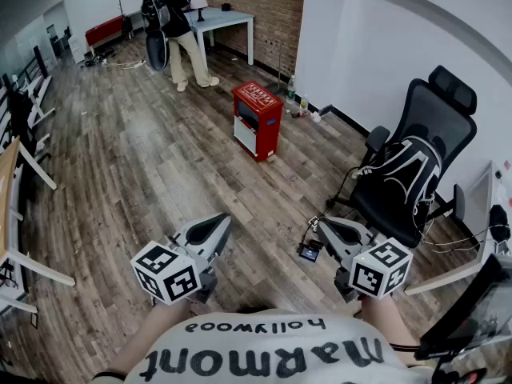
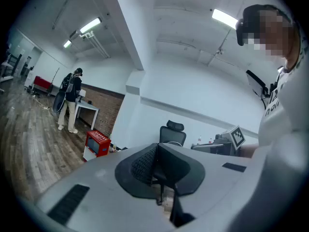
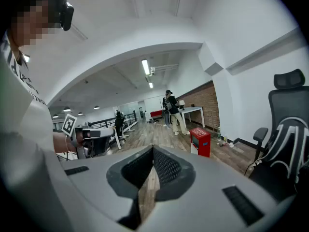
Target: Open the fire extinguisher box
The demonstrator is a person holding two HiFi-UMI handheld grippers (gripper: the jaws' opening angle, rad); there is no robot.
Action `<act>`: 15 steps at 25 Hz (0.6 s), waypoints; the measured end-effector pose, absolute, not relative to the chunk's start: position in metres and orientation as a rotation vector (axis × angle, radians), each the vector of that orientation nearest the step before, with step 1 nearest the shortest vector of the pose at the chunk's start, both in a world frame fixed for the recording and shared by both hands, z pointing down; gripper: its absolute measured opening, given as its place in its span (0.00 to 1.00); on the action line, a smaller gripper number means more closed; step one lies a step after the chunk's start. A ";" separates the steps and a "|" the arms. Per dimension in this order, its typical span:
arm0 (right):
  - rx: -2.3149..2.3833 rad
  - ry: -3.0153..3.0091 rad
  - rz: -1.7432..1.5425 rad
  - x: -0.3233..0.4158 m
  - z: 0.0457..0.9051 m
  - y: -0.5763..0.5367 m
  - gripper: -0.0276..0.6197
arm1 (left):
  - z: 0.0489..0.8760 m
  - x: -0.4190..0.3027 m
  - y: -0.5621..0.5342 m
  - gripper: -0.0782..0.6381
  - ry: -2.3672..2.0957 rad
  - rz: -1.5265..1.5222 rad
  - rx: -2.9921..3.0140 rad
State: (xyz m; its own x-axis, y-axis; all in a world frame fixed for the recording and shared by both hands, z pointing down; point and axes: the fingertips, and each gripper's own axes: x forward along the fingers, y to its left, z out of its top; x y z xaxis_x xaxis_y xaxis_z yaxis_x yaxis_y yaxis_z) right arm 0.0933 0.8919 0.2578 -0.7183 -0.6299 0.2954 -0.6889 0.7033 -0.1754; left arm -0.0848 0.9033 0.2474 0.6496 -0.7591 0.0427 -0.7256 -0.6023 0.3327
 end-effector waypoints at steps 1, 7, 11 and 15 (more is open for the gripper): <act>1.059 -2.699 0.407 0.093 0.258 0.891 0.06 | 0.248 -0.085 0.903 0.12 -1.187 -0.147 2.550; 1.063 -2.699 0.408 0.093 0.259 0.889 0.06 | 0.249 -0.087 0.902 0.12 -1.190 -0.154 2.549; 1.069 -2.703 0.415 0.093 0.260 0.886 0.06 | 0.250 -0.089 0.900 0.12 -1.194 -0.152 2.549; 1.079 -2.692 0.426 0.086 0.260 0.882 0.06 | 0.250 -0.097 0.899 0.12 -1.199 -0.138 2.554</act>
State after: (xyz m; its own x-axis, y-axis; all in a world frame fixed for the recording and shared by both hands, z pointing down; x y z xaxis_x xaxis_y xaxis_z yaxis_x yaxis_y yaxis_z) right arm 0.0858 0.8818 0.2600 -0.7099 -0.6384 0.2975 -0.6991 0.6901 -0.1872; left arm -0.0967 0.8990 0.2497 0.6442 -0.7634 0.0461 -0.7331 -0.5992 0.3219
